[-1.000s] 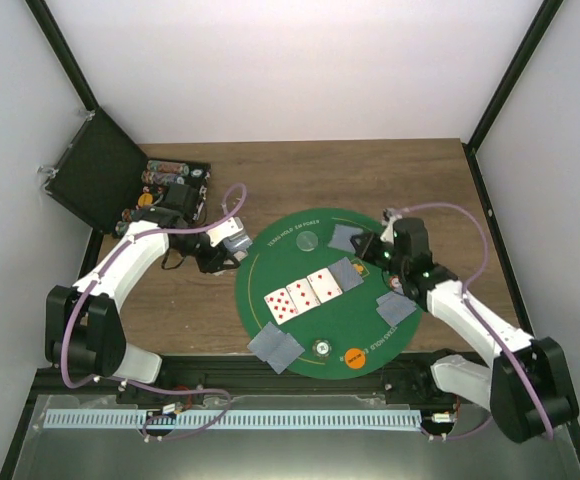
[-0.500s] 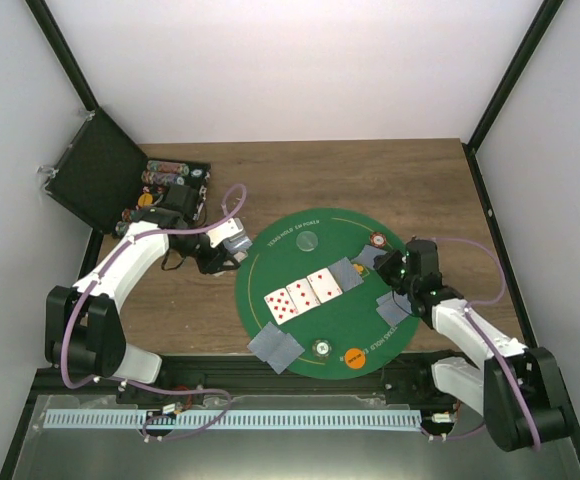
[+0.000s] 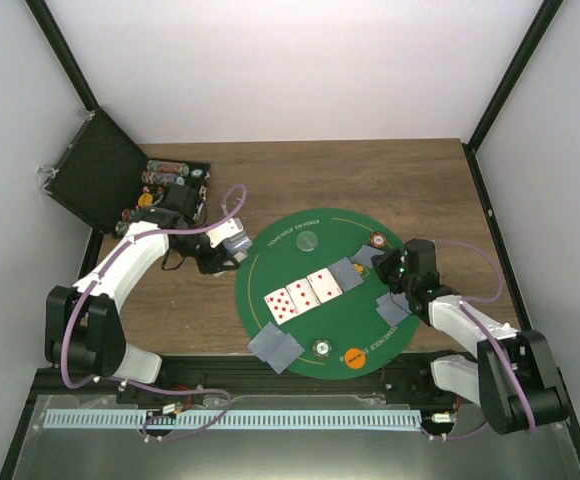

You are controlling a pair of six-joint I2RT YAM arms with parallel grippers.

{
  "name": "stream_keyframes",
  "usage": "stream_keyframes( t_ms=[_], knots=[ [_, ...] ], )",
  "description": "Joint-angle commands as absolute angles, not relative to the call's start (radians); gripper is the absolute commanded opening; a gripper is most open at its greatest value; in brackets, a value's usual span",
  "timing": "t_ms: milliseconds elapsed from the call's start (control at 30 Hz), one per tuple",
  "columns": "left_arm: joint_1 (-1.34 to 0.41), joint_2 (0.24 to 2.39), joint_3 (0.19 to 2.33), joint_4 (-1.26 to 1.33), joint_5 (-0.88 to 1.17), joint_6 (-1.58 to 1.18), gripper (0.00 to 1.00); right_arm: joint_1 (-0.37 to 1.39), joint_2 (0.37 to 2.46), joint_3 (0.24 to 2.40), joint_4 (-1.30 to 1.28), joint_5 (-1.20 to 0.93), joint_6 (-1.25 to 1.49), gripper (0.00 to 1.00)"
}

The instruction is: Distribute texas hold em gaming equipment

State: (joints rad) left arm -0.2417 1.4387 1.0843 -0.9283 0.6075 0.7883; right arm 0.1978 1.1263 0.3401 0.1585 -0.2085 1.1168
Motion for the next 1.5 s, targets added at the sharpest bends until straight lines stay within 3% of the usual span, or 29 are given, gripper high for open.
stream_keyframes(
  t_ms=[0, 933, 1233, 1467],
  knots=[
    [-0.24, 1.415, 1.084, -0.923, 0.63, 0.802, 0.3, 0.188, 1.158, 0.346, 0.198, -0.197, 1.154, 0.01],
    [-0.239, 1.428, 1.049, -0.889, 0.558, 0.815, 0.3, 0.187, 1.2, 0.321, 0.189, -0.187, 1.217, 0.01],
    [-0.231, 1.469, 1.003, -0.853, 0.519, 0.819, 0.29, 0.187, 1.181, 0.309, 0.163, -0.177, 1.225, 0.19],
    [-0.224, 1.486, 0.98, -0.824, 0.503, 0.81, 0.29, 0.187, 1.182, 0.291, 0.165, -0.172, 1.215, 0.24]
  ],
)
